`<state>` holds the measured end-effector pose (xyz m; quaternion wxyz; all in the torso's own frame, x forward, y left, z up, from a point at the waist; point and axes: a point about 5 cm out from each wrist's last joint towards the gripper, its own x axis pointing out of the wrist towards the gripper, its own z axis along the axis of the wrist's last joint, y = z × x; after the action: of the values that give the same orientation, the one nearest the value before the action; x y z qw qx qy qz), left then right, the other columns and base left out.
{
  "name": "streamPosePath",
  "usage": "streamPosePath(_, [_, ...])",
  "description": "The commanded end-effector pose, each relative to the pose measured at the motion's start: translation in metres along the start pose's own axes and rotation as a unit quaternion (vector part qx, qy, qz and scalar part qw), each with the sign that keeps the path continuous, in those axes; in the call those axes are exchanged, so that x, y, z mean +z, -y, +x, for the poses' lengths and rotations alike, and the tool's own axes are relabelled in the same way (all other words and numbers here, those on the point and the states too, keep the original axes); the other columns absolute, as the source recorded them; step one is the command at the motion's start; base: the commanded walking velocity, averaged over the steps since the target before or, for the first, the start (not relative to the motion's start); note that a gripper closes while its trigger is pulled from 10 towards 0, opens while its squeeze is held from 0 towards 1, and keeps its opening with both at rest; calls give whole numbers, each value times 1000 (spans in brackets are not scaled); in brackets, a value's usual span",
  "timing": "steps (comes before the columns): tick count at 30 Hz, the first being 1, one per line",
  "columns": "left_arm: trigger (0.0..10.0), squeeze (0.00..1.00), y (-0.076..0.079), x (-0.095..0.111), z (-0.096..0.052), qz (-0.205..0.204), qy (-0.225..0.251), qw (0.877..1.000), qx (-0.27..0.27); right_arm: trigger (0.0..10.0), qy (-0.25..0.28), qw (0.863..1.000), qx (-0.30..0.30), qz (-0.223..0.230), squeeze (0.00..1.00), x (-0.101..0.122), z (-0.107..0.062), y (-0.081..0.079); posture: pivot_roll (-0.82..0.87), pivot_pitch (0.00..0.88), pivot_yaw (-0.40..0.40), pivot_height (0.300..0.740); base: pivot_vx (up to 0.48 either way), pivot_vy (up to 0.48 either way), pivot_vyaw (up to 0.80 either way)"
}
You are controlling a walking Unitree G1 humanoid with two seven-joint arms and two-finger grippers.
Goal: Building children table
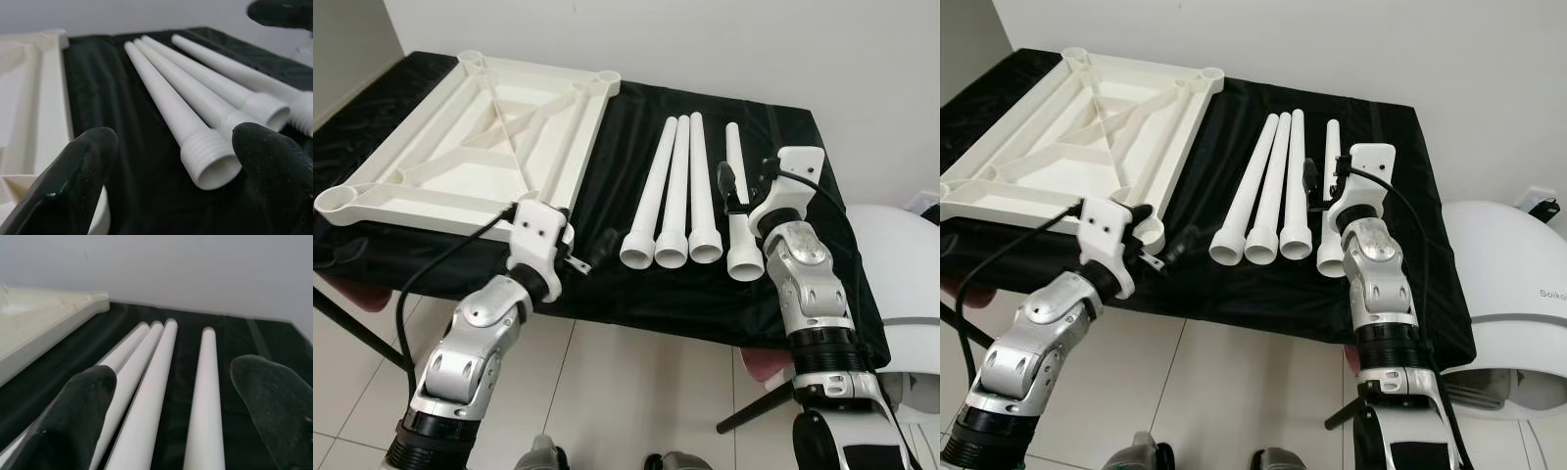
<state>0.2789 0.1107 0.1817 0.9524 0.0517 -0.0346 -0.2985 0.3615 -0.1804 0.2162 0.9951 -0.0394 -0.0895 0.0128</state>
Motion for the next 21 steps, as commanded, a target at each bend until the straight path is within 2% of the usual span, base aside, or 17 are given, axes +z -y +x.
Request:
streamPosePath(1, [10000, 0, 3, 7, 0, 2, -2, 999, -33, 10000, -45, 999, -7, 0, 0, -11, 3, 4, 1, 163, 4, 740, 0, 0, 0])
streamPosePath(6, [10000, 0, 1, 12, 0, 5, -1, 999, -39, 10000, -66, 998, -8, 5, 0, -15, 6, 5, 2, 179, 4, 740, 0, 0, 0])
streamPosePath(9, [10000, 0, -3, 25, -1, 25, 2, 998, -63, 10000, -108, 994, -15, -6, 0, -24, 12, 10, 8, 211, -2, 740, 0, 0, 0])
streamPosePath(12, [10000, 0, -5, 32, -1, 29, 6, 997, -74, 10000, -127, 992, -23, -5, 0, -26, 14, 13, 10, 223, -6, 740, 0, 0, 0])
streamPosePath(15, [10000, 0, -9, 40, -2, 44, 7, 995, -85, 10000, -147, 988, -47, -6, 0, -23, 17, 17, 8, 230, -7, 740, 0, 0, 0])
streamPosePath(21, [10000, 0, -12, 44, -2, 45, 7, 996, -80, 10000, -191, 978, -86, -11, 0, -28, 16, 21, 2, 226, -9, 740, 0, 0, 0])
